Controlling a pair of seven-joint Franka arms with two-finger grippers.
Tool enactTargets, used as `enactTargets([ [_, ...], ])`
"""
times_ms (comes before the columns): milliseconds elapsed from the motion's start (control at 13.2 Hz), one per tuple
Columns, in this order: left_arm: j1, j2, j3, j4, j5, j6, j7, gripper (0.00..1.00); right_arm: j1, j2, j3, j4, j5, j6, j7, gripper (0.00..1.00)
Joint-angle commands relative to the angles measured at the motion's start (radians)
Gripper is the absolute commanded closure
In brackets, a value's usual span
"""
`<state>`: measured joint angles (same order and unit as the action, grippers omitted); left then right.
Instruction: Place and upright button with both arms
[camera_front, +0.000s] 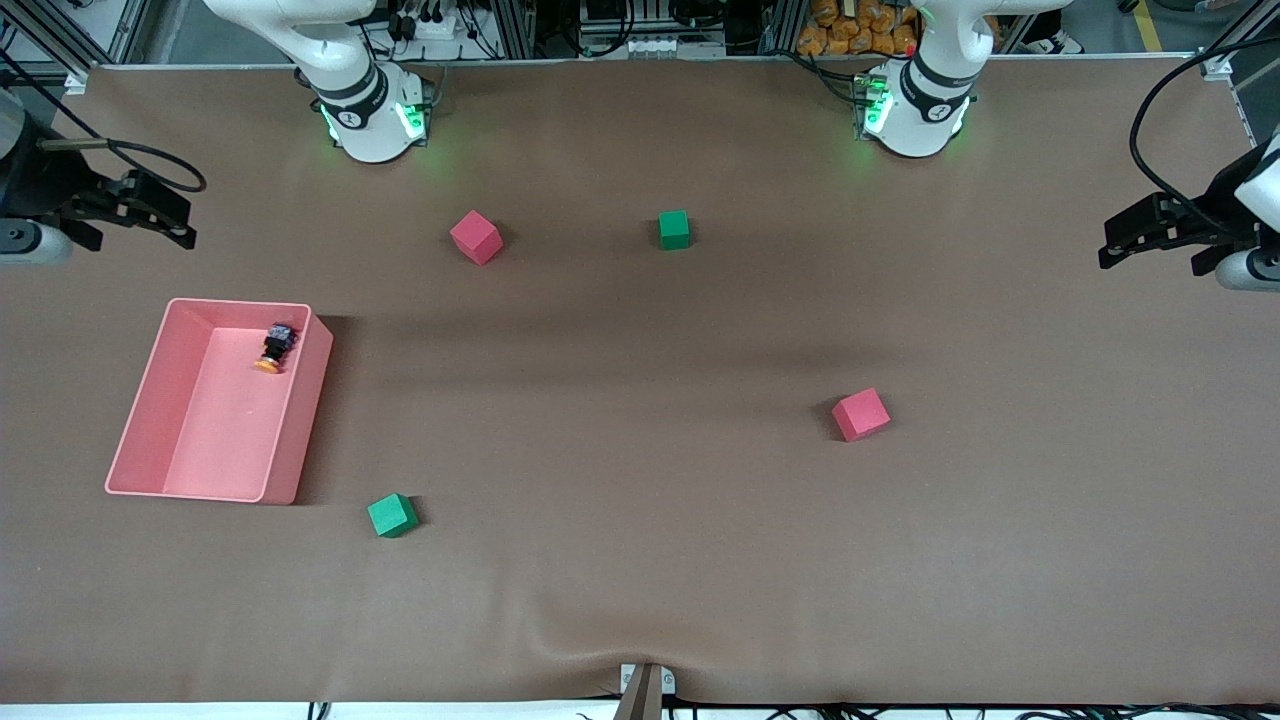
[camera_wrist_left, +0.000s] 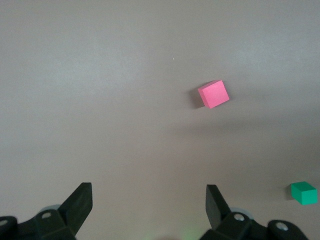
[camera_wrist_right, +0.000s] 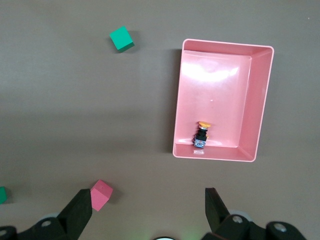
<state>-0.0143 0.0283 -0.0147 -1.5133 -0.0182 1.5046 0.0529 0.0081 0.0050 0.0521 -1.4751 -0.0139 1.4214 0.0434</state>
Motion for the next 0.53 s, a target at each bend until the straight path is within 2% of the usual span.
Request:
enactTargets([
  [0, 0.007, -0.002, -0.001, 0.012, -0.02, -0.011, 0.018, 0.0, -0.039, 0.009, 0.005, 0.009, -0.003, -0.003, -0.02, 0.0],
  [453, 0.008, 0.004, -0.002, 0.012, -0.015, -0.011, 0.018, 0.0, -0.089, 0.001, 0.003, -0.056, -0.002, 0.005, -0.028, 0.0],
])
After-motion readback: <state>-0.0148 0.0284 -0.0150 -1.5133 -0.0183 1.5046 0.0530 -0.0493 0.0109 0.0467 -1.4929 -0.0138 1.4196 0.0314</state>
